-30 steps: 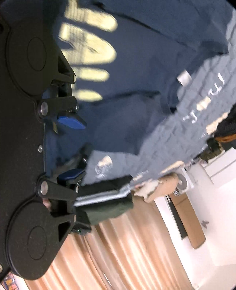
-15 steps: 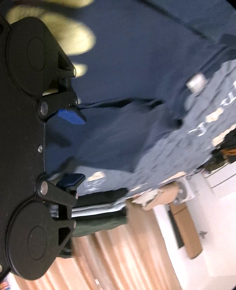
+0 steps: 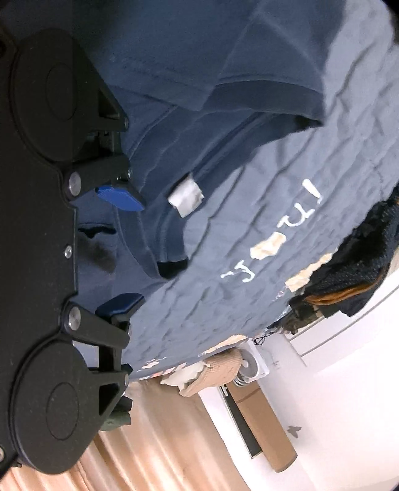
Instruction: Fold clothes
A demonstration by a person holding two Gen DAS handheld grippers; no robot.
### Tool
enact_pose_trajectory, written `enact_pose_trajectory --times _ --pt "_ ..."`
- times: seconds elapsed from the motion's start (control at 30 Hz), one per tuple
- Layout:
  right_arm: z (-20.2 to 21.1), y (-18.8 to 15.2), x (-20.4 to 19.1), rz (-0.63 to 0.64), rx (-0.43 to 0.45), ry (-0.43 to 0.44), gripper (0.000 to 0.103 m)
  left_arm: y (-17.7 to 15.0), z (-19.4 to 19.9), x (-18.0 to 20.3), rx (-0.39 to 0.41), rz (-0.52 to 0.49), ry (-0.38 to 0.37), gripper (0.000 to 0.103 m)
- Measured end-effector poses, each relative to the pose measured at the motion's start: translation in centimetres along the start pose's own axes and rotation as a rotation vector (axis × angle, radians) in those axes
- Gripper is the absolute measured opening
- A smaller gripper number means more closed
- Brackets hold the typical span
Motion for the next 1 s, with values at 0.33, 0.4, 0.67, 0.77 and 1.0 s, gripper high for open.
enact_pose_trajectory --times 0.33,0.4,0.67,0.77,1.0 --pt "1.2 1.0 -0.7 -0.048 0.064 0.057 0.04 -0.5 12.9 0.7 0.183 -0.002 -0.02 0.06" --pt "1.4 1.1 -1.0 -0.05 0.082 0.074 0.04 -0.9 15.2 -0.1 0.216 0.016 0.007 0.06" --pt "0.6 0.6 -2.7 -0.016 0.051 0.086 0.046 -3.4 18.5 -3.9 0.21 0.102 0.092 0.06" --pt "0.4 0.1 -2.9 0.004 0.03 0.079 0.046 -4.1 16.5 -4.4 0.135 0.115 0.104 0.06" --pt "0.3 -0.6 -3.0 0.037 0.004 0.063 0.047 -5.2 14.6 -5.2 0.038 0.092 0.148 0.06"
Point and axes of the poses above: each gripper's, at about its wrist camera, not at the fingertips, and z roughly against the way its jaws point, x to its right, y to its top, the point moved 4 cm from there along -z, roughly the way its jaws point, and after that the axes turned 3 degrees about x, right-handed, at the moved point
